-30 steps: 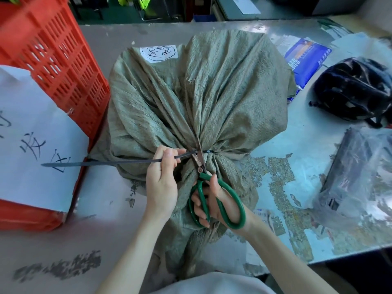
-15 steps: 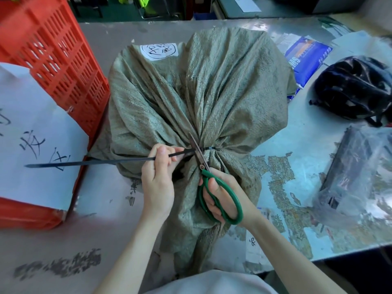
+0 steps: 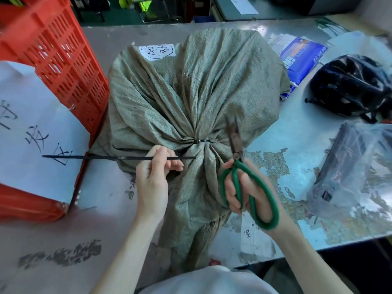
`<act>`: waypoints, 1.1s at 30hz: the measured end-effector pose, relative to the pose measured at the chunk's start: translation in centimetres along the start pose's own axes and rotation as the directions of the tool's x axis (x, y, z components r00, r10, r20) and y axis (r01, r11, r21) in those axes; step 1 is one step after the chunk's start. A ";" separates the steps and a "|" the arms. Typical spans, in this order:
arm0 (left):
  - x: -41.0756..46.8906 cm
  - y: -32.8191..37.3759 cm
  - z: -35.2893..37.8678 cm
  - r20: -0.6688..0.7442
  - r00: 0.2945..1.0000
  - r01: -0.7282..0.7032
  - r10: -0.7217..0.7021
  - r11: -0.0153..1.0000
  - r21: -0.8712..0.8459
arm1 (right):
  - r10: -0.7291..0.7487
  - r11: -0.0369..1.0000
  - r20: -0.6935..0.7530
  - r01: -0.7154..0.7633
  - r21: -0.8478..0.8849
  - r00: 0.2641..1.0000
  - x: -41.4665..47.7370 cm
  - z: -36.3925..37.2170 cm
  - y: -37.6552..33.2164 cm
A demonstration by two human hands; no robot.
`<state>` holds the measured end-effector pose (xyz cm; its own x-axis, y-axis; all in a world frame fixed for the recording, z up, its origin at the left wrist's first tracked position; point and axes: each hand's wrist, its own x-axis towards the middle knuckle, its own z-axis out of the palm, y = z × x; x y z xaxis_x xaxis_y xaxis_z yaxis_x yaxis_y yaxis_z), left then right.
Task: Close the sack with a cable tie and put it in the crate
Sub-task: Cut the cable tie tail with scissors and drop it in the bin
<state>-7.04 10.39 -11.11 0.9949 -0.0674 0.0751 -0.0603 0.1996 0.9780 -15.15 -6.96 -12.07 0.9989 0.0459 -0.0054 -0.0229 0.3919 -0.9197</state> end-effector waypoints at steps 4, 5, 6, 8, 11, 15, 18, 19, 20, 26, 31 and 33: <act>-2.2 0.6 1.5 0.103 0.994 0.018 -0.020 1.000 0.021 | -0.123 0.981 -0.298 0.072 -0.178 0.946 -2.7 -1.8 -1.9; -2.6 0.8 1.8 0.122 0.992 0.022 -0.026 0.999 0.036 | -0.147 0.977 -0.379 0.074 -0.202 0.914 -3.2 -2.5 -1.8; -3.1 0.9 2.1 0.141 0.990 0.023 -0.031 0.998 0.052 | -0.172 0.967 -0.460 0.061 -0.246 0.871 -3.5 -3.4 -1.6; -4.2 1.0 2.8 0.183 0.982 0.033 -0.044 0.997 0.065 | -0.221 0.911 -0.589 -0.050 -0.408 0.777 -4.1 -5.3 -0.7; -5.6 1.1 3.5 0.232 0.970 0.063 -0.078 0.995 0.071 | -0.255 0.722 -0.691 -0.342 -0.602 0.676 -4.9 -8.5 1.4; -7.2 0.5 3.9 0.282 0.948 0.092 -0.144 0.978 0.188 | -0.181 0.530 -0.740 -0.570 -0.628 0.647 -5.9 -11.6 4.2; -8.4 0.3 3.8 0.302 0.922 0.169 -0.242 0.954 0.248 | -0.128 0.413 -0.725 -0.628 -0.659 0.677 -6.1 -12.7 5.6; -8.8 0.3 3.7 0.313 0.911 0.182 -0.269 0.942 0.281 | -0.089 0.371 -0.718 -0.646 -0.668 0.691 -6.0 -12.9 5.8; -9.1 0.2 3.6 0.328 0.898 0.185 -0.292 0.929 0.320 | -0.042 0.319 -0.710 -0.664 -0.676 0.703 -5.9 -12.9 5.9; -10.5 -0.6 2.6 0.375 0.834 0.141 -0.404 0.814 0.563 | -0.248 0.528 -0.572 -0.385 -0.756 0.782 -6.0 -8.0 1.6; -11.9 -1.2 1.2 0.427 0.779 -0.004 -0.459 0.677 0.736 | -0.063 0.904 -0.289 -0.068 -0.422 0.955 -6.8 -0.8 -2.6; -12.5 -1.5 0.2 0.422 0.770 -0.058 -0.478 0.606 0.793 | -0.039 0.889 -0.207 -0.061 -0.454 0.978 -6.3 0.5 -2.5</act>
<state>-19.37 10.76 -13.49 0.7608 -0.5600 -0.3280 -0.1584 -0.6504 0.7429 -21.36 -7.76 -9.50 0.9857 -0.1608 -0.0507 -0.0629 -0.0715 -0.9955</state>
